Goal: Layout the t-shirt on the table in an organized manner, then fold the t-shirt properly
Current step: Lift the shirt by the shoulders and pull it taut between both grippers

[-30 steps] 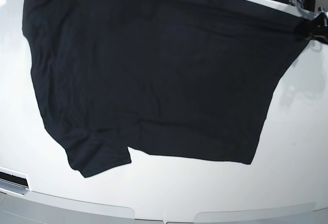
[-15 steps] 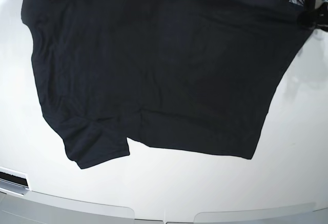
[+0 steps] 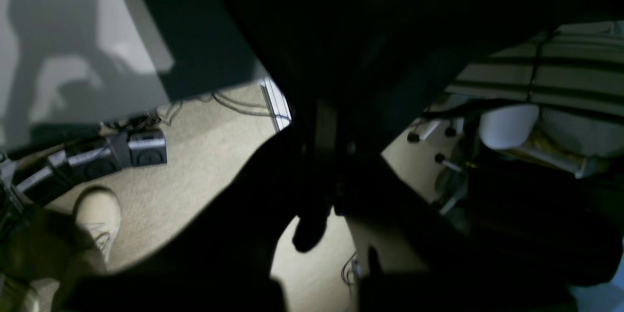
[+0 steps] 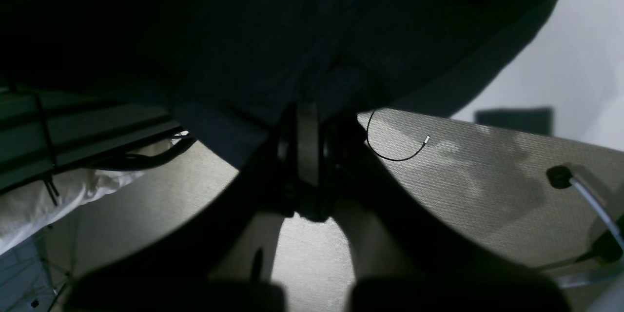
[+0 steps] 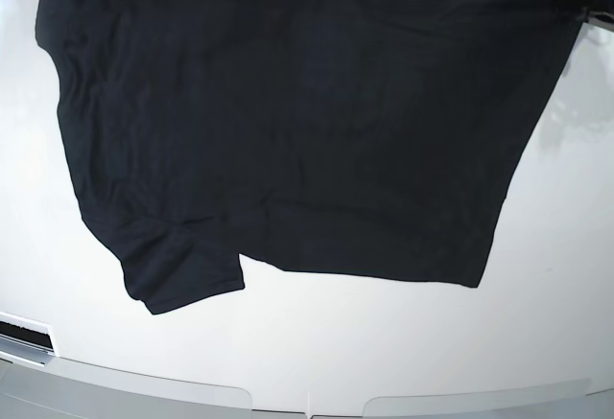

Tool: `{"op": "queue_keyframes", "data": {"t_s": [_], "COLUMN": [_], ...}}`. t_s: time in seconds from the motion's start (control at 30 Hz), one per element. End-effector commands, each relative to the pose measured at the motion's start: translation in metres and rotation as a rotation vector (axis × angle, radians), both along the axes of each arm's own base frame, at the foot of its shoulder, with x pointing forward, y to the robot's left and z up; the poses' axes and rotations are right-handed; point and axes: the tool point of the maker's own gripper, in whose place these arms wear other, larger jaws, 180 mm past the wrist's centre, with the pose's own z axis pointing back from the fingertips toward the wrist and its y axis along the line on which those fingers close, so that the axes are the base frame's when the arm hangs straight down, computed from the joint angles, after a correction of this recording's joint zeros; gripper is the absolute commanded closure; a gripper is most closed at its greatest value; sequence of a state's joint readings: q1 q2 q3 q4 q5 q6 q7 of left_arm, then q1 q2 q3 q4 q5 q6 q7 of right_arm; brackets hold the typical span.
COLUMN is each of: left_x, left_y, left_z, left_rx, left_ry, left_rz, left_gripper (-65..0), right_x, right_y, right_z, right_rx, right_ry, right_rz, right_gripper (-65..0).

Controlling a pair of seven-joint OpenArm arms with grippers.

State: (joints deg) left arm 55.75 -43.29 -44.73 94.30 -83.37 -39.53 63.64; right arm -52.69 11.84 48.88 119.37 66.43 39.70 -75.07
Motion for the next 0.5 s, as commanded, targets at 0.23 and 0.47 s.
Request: {"op": "queue_keyframes", "data": {"t_s": [0.23,0.47], "left_x": [0.0,-0.003], "left_y": [-0.003,-0.004], "left_z": [0.012,0.011], "left_rx": [-0.002,-0.008], "left_ry": [-0.033,-0.032], "left_rz": [-0.008,0.008], "left_gripper": [0.0,0.0], "right_x": [-0.006,-0.006], "right_y": [-0.002,-0.001], "right_z": [0.003,0.004], "right_rx": [-0.014,-0.008], "right_ry": [0.024,0.024], "right_rz": [0.025,0.027], "right_gripper": [0.0,0.0]}}
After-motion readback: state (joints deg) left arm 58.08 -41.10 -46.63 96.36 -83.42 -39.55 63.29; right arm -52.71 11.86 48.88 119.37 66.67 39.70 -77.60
